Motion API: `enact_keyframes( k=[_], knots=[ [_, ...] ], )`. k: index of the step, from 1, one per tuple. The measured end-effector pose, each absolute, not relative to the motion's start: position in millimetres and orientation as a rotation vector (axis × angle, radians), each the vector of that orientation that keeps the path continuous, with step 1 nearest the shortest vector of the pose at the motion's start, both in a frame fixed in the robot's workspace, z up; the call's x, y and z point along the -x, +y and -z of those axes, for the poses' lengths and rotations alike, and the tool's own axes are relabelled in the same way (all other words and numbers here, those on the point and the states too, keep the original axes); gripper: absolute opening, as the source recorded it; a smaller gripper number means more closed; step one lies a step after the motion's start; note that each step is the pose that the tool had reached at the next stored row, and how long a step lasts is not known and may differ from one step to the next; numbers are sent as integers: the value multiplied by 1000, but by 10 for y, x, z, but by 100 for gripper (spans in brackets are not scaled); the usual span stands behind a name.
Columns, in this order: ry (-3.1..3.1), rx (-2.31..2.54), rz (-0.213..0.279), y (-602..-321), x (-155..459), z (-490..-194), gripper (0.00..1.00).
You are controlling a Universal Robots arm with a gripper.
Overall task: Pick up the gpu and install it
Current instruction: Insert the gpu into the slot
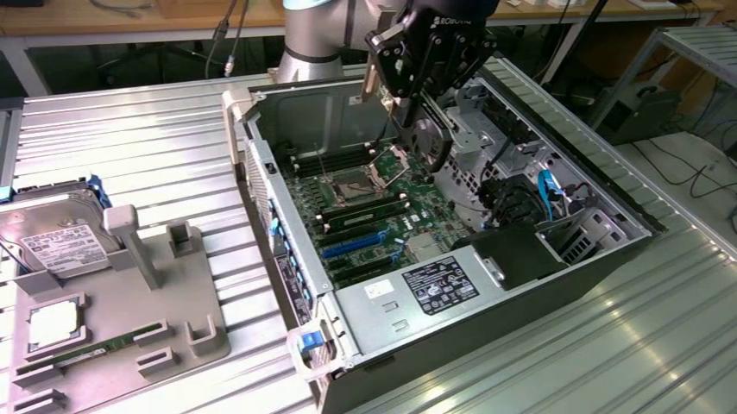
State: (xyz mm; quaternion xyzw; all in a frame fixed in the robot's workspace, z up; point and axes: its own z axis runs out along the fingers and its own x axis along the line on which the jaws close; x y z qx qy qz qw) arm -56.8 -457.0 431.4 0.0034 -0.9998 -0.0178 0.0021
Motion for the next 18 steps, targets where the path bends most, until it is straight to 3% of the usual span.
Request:
enact_keyframes(
  k=[18],
  knots=[
    [-3106,-407,54,-4570,566,-4314,28]
  ],
)
